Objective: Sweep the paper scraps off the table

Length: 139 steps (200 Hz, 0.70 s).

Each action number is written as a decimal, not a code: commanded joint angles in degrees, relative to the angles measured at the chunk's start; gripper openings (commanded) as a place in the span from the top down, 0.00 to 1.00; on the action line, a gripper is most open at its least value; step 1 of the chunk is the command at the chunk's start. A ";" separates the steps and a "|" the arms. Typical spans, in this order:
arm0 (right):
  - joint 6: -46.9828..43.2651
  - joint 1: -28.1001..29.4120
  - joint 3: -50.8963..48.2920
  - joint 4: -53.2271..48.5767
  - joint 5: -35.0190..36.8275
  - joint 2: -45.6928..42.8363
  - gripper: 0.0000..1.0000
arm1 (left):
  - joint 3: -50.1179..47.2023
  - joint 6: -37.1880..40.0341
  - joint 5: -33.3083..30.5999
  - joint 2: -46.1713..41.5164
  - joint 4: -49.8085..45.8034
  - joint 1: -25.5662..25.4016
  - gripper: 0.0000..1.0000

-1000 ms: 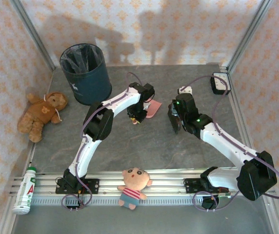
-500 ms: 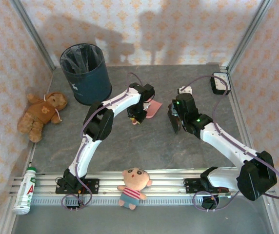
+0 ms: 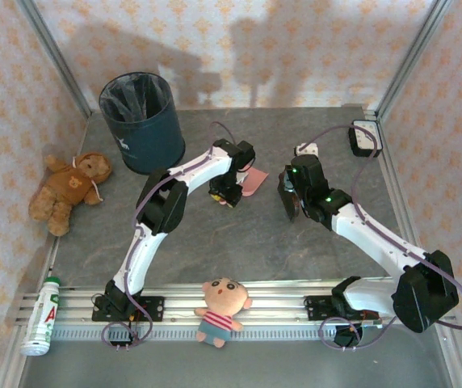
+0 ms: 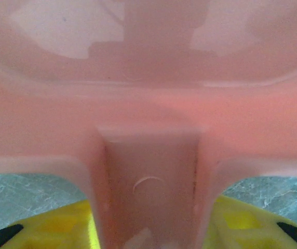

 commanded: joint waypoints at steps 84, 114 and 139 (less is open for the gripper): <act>-4.89 -0.91 2.41 3.10 2.91 1.34 1.00 | -17.50 -2.95 -3.47 -28.13 8.51 -0.02 0.44; -8.01 -1.12 4.13 6.40 3.65 3.70 1.00 | -24.34 -5.21 -0.45 -36.83 11.71 2.10 0.44; -10.14 -1.42 6.07 8.61 4.15 6.48 1.00 | -30.05 -7.37 1.95 -43.27 14.06 4.99 0.43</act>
